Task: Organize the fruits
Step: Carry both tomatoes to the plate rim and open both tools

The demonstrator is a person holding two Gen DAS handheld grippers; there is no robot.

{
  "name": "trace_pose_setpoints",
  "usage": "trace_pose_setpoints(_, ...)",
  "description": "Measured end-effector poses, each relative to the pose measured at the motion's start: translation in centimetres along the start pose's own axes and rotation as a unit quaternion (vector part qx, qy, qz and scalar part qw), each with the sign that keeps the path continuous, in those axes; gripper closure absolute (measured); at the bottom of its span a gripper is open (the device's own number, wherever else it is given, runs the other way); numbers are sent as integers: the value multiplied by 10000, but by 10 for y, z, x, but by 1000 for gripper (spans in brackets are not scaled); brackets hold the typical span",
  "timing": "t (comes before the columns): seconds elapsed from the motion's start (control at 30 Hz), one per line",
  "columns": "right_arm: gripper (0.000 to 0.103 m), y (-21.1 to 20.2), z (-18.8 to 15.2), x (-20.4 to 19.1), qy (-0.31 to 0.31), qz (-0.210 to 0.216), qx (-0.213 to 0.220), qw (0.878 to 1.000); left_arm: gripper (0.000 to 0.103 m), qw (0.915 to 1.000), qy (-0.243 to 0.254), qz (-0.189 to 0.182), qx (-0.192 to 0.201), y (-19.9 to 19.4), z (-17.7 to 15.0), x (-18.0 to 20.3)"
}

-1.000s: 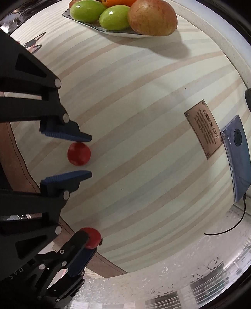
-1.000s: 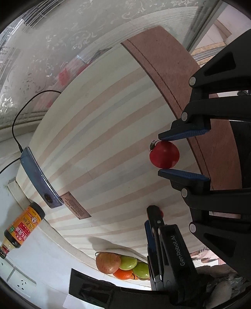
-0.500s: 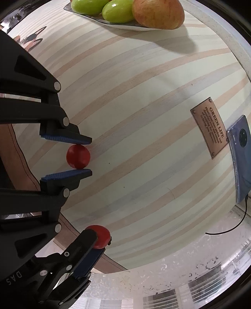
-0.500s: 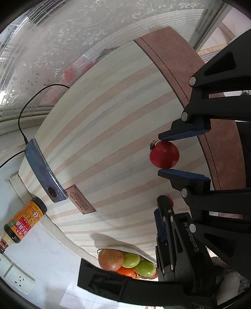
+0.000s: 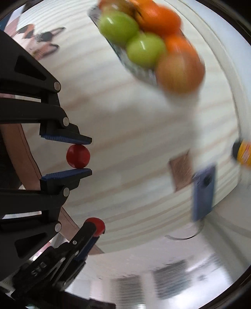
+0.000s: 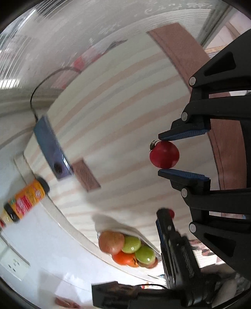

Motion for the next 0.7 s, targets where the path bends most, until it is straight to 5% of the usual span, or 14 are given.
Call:
trace_pose_setpoints(0.2,70,13,16,-102,-810,725,-140,9940,80,9901,-1237,-366,560,-68,-4,-89)
trace_pose_setpoints(0.47,70,51,5,-247,-1547,1815,-425,9702,80,9536,-2780,-653,951,-107,-22,-216)
trace_pose_setpoints(0.7,70,83,-12,-320,-1976,2072,-500,9568,80,9191,-3651,-1200,872,-90,-22,-268)
Point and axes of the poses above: each gripper's, at about its wrist camera, not at the fingertips, and y roughly the way its jaws point, x to its right, z to its top, the point moved 9 cm from there along y, roughly the way its jaws point, and after that the axes turned 5 degrees about -y, right-handed, at the moved point
